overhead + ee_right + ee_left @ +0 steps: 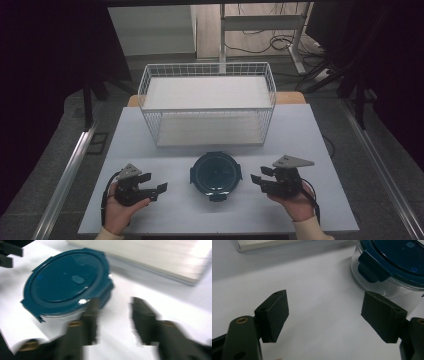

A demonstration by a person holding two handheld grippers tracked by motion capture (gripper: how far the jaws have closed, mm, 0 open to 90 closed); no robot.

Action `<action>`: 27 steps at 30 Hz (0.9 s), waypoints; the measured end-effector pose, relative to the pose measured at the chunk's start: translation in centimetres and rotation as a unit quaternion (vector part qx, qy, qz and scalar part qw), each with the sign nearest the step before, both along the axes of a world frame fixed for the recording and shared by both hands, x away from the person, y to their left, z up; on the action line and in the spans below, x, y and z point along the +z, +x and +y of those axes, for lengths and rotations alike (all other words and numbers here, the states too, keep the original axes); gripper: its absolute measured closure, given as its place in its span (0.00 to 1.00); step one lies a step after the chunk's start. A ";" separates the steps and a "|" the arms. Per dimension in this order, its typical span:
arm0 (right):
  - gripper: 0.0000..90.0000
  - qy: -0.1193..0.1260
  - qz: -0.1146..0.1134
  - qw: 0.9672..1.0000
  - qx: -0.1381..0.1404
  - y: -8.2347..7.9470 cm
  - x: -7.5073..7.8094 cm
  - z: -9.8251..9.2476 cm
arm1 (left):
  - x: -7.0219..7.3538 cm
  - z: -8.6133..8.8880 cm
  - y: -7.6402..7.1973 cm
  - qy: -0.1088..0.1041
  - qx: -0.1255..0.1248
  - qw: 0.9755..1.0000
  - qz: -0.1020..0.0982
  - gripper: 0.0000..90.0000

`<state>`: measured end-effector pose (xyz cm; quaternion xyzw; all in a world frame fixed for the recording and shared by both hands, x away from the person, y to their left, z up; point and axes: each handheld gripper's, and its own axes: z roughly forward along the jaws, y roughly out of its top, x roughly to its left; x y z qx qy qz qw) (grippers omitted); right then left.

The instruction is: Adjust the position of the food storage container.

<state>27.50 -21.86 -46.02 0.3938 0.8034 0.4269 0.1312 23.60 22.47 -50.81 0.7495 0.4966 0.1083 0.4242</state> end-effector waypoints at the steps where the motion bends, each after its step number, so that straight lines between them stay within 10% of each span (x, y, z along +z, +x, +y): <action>1: 0.44 0.009 0.000 1.000 -0.005 -0.2 0.0 -0.3 | 0.0 0.0 0.0 0.000 0.000 1.000 -0.001 0.24; 8: 0.29 0.044 0.020 0.999 -0.008 -0.4 -0.8 -0.5 | 0.1 0.0 -0.1 -0.009 0.001 1.000 -0.006 0.24; 27: 0.22 0.032 0.020 0.999 -0.001 -0.5 -1.3 -0.2 | 0.6 -0.4 -0.2 -0.021 -0.006 1.000 0.009 0.24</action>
